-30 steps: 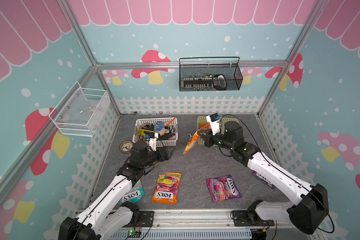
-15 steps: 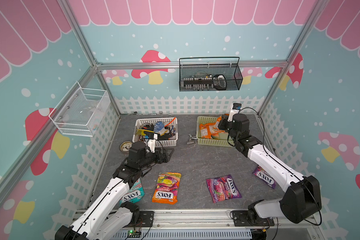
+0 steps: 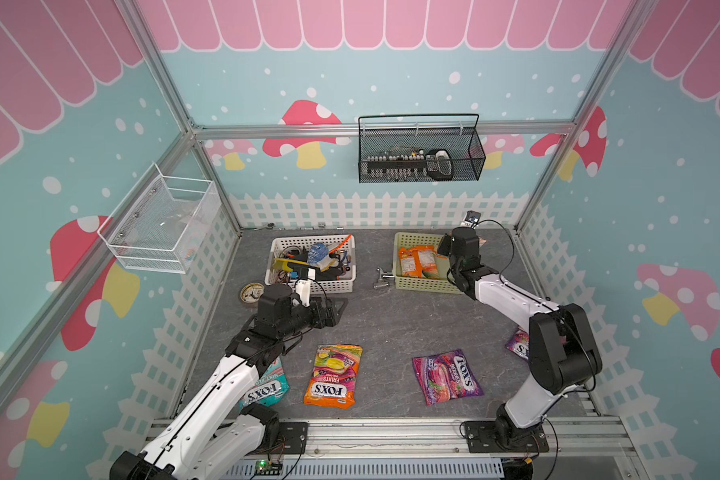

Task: Put the candies in the basket
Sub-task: Place the candy in the basket.

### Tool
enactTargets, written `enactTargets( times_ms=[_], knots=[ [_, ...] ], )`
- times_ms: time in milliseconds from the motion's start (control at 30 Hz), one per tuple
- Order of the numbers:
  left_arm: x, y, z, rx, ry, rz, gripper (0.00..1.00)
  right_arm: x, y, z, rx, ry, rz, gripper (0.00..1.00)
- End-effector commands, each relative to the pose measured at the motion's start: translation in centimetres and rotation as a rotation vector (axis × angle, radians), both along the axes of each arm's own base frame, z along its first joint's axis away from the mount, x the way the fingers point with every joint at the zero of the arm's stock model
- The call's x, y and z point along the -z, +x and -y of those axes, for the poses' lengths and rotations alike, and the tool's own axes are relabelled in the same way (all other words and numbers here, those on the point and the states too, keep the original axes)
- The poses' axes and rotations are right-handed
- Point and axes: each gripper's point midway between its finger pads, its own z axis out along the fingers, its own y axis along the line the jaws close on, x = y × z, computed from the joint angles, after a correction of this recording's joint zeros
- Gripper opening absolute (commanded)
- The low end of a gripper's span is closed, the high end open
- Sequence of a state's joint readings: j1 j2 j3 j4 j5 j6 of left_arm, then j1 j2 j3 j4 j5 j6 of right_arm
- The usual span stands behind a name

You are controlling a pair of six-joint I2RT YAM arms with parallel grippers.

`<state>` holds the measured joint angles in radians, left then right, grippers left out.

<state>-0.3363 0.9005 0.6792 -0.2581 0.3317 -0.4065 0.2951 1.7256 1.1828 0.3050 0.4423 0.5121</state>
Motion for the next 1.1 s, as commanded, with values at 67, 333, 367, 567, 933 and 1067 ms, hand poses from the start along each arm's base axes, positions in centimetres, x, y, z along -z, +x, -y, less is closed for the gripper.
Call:
enactTargets(
  times_ms=[67, 333, 367, 567, 933, 1067],
  knots=[
    [-0.9, -0.1, -0.3, -0.003, 0.018, 0.037, 0.99, -4.4, 3.0, 1.0, 0.043, -0.025, 0.136, 0.00],
    [-1.2, -0.1, -0.5, -0.004, 0.014, 0.044, 0.99, 3.6, 3.1, 0.6, 0.036, 0.017, -0.029, 0.00],
    [-1.1, -0.2, -0.5, -0.005, 0.014, 0.042, 0.99, 4.9, 2.7, 0.5, 0.034, 0.038, -0.062, 0.00],
    [-1.3, -0.2, -0.6, -0.009, 0.010, 0.048, 0.99, 10.8, -0.3, -0.2, 0.022, 0.139, -0.238, 0.00],
    [-1.5, 0.1, -1.3, -0.033, 0.006, 0.051, 0.99, 14.0, -2.2, -0.6, 0.024, 0.210, -0.337, 0.23],
    [-1.4, 0.2, -1.5, -0.041, 0.004, 0.049, 0.99, 13.2, -2.2, -1.0, 0.007, 0.230, -0.336, 0.32]
  ],
)
